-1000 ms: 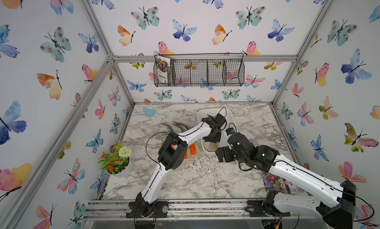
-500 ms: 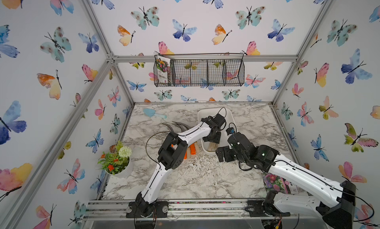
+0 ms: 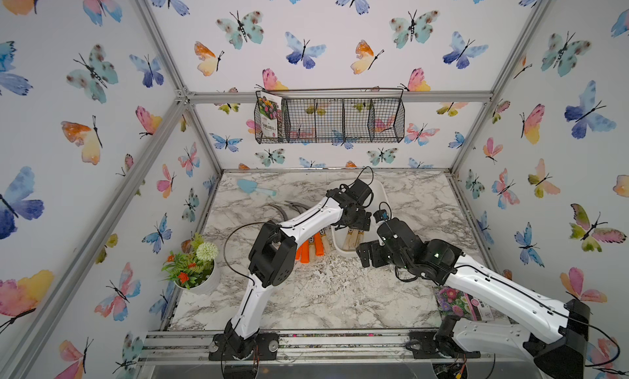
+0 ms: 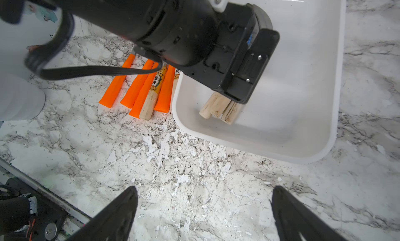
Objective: Put small sickles into storage boxes
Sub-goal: Place the sickle in the storage box.
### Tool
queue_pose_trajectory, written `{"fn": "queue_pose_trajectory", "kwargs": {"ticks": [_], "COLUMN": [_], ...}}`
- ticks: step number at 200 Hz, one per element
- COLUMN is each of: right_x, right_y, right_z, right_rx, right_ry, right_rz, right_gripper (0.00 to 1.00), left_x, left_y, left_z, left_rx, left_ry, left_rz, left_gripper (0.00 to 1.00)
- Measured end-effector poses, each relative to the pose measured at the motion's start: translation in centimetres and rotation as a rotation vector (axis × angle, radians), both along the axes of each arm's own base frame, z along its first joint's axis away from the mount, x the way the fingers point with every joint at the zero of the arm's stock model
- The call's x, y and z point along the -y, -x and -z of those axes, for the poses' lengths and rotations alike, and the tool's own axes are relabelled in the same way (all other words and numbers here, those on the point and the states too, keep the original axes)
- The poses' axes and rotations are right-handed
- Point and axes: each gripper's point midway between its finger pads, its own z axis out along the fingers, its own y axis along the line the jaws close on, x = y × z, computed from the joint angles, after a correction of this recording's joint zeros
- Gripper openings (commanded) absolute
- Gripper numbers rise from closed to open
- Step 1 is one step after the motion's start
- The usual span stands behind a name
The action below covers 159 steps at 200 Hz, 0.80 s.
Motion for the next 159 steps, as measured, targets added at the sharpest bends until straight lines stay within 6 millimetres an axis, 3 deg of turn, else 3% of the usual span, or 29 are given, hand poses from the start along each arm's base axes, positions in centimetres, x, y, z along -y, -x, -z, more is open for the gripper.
{"fn": "queue_pose_trajectory", "kwargs": {"ticks": [74,159], "right_x": [-1.1,-3.8], "right_y": [-0.1,-0.8], "right_z": [-1.9,-1.8], "right_rx": [0.021,-0.016], "right_ry": [-0.036,-0.074], "right_rz": [-0.045,-0.079], "right_gripper": [0.98,0.98], "left_x": [-1.8,-8.1], "left_y": [0.6,3.5], "left_z": [-3.0,-3.7], "left_rx": [0.039,0.017], "left_ry": [-0.002,-0.049], "left_rz": [-0.051,-0.113], "left_gripper": [0.98,0.99]}}
